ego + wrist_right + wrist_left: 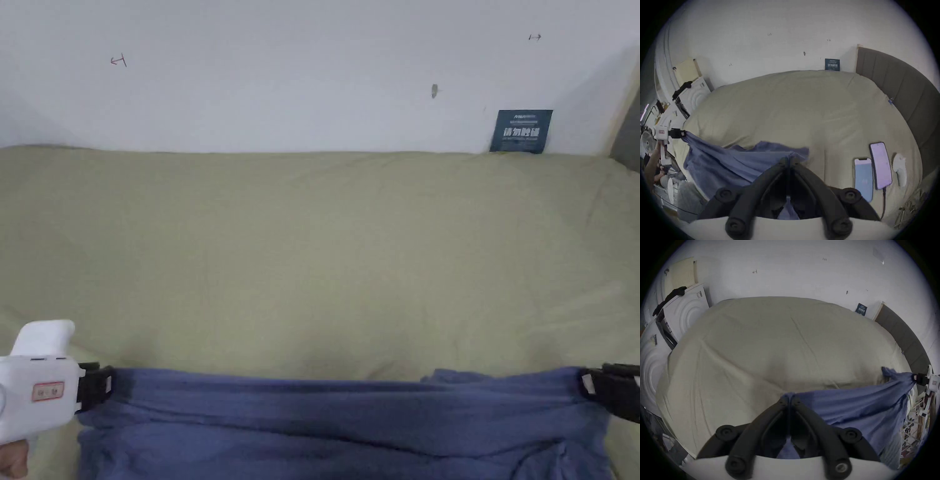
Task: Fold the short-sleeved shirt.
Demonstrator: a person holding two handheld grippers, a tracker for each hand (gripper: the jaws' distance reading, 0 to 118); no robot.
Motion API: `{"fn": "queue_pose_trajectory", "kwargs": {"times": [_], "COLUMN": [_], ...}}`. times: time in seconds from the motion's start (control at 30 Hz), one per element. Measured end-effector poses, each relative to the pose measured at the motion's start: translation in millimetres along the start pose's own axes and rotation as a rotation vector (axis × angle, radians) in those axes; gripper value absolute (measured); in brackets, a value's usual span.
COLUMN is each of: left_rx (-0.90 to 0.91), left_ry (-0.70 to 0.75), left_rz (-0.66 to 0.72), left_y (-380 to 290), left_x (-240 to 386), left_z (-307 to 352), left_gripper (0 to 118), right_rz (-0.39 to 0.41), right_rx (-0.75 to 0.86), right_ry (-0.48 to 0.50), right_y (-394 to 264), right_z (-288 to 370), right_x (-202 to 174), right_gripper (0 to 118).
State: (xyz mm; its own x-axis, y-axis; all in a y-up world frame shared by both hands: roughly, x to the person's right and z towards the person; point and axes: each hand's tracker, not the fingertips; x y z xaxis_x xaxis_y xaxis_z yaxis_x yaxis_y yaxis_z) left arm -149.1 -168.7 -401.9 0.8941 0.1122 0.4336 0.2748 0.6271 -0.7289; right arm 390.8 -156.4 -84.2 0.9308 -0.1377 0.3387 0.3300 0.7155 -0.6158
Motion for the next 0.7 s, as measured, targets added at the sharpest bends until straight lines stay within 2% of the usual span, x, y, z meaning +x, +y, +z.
{"fn": "queue_pose_trajectory", "kwargs": {"times": [0.13,0.27,0.47,0.67,0.7], "left_rx": [0.027,0.048,-0.017,-0.040,-0.041], "left_ry": [0.001,-0.002,-0.013,-0.022,-0.032], "left_rz": [-0.008,-0.012,0.018,0.020,0.012], "left_y": [-43.1,-85.8,-124.8,-130.8,-130.2], "left_x": [-5.0,-13.1,-46.0,-36.2,-36.5], "left_z": [35.1,49.8,24.2,22.3,22.6], "left_gripper": [1,1,1,1,2], "right_rz": [0.020,0.035,-0.022,-0.040,-0.041], "right_rx": [0.033,0.011,-0.092,-0.148,-0.151], "right_ry": [0.011,0.014,0.011,0.003,0.002], "right_y": [-41.5,-82.5,-125.8,-138.5,-141.3], "right_z": [41.3,50.7,33.4,19.6,12.3], "right_x": [-9.1,-13.1,-8.1,-6.5,5.4], "right_gripper": [3,3,3,3,3]}}
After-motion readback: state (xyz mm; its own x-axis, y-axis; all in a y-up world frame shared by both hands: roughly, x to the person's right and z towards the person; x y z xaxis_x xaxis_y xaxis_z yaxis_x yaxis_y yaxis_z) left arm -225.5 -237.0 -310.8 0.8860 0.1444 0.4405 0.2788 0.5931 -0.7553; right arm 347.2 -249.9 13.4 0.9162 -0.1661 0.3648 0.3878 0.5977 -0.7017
